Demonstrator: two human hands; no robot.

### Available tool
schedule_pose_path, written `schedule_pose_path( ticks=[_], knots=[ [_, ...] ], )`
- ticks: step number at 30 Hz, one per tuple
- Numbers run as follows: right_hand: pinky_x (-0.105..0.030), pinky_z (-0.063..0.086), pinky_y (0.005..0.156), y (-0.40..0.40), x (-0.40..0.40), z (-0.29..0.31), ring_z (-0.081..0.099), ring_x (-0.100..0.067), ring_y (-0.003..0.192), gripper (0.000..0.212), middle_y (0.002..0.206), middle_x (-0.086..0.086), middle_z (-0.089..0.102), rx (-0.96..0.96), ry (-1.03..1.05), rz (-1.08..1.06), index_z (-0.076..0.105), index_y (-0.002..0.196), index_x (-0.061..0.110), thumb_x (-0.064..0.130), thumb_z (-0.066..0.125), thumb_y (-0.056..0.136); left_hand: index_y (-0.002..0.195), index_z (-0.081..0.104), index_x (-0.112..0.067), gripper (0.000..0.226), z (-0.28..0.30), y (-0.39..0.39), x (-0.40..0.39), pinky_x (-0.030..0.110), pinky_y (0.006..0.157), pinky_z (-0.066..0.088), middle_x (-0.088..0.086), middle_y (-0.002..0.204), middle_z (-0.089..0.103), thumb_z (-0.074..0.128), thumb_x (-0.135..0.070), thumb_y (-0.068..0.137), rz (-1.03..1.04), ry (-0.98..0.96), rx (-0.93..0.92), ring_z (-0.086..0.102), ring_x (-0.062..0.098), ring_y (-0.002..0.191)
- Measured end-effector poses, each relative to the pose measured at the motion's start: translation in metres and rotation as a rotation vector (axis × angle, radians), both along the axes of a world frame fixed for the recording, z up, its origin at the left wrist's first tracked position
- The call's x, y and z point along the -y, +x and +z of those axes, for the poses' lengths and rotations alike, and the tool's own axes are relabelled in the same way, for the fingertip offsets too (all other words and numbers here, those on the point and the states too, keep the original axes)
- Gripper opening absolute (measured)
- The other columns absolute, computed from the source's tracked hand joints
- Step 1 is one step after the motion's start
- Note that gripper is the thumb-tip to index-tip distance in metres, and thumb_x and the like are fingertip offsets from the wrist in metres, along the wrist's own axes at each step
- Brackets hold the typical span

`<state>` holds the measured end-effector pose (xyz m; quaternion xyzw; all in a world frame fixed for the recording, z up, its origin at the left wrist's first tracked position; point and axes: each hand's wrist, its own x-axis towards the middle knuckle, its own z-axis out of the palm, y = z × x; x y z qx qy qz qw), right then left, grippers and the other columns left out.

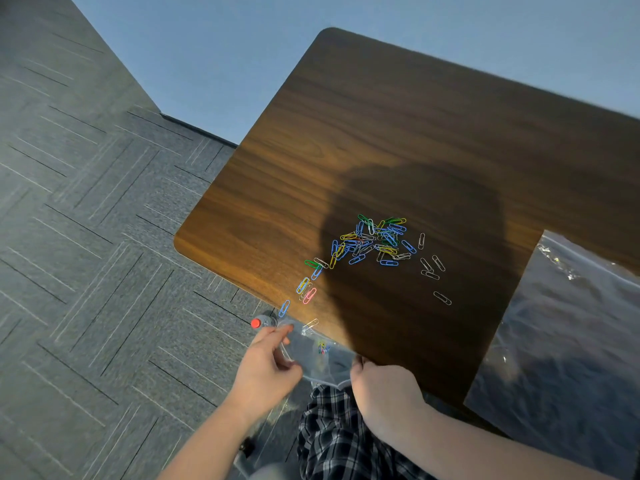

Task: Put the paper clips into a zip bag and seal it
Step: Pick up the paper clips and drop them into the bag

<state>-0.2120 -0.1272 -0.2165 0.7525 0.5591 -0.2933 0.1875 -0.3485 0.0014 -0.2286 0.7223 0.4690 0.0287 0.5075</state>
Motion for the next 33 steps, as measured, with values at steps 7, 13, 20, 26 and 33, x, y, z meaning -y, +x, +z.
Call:
schedule_pose_path(
  ticks=[7,13,20,26,33],
  knots=[
    [-0.029,0.045,0.050,0.007,0.005,0.001,0.065,-0.025,0.070,0.040,0.099,-0.006,0.066,-0.176,0.292,0.040,0.059,0.111,0.010,0.007,0.061,0.072,0.121,0.054,-0.010,0.059,0.004,0.001,0.000,0.006,0.056,0.043,-0.001,0.091,0.051,0.062,0.011,0.067,-0.035,-0.014,0.015,0.051,0.000,0.055],
    [-0.032,0.049,0.079,0.054,-0.043,0.003,0.059,-0.022,0.083,0.019,0.086,-0.007,0.069,-0.311,1.082,-0.290,0.068,0.088,0.004,0.007,0.051,0.080,0.120,0.056,-0.013,0.058,0.000,-0.004,0.002,0.009,0.055,0.044,0.001,0.095,0.052,0.063,0.010,0.067,-0.034,-0.040,0.005,0.051,0.003,0.055],
    [-0.035,0.042,0.103,0.063,-0.106,-0.019,0.058,-0.022,0.113,0.035,0.105,-0.009,0.072,-0.374,1.099,-0.409,0.070,0.100,0.004,0.025,0.043,0.094,0.118,0.056,-0.010,0.056,-0.008,-0.009,0.001,0.008,0.054,0.044,0.003,0.107,0.056,0.061,0.012,0.067,-0.022,-0.041,-0.003,0.052,0.003,0.053],
    [-0.034,0.030,0.110,0.051,-0.132,-0.031,0.053,-0.023,0.122,0.051,0.115,-0.011,0.069,-0.400,0.994,-0.372,0.071,0.104,0.007,0.037,0.031,0.094,0.122,0.054,-0.013,0.056,-0.016,-0.007,-0.002,0.009,0.056,0.046,-0.006,0.113,0.055,0.062,0.007,0.070,-0.012,-0.079,-0.030,0.053,0.002,0.054],
    [-0.026,0.036,0.103,0.044,-0.137,-0.034,0.058,-0.016,0.116,0.051,0.106,-0.007,0.073,-0.470,0.990,-0.222,0.076,0.092,0.010,0.039,0.034,0.094,0.120,0.055,-0.012,0.055,-0.021,-0.005,-0.010,0.008,0.056,0.044,-0.002,0.103,0.055,0.061,0.006,0.069,-0.010,-0.106,-0.041,0.051,0.002,0.053]
  ],
)
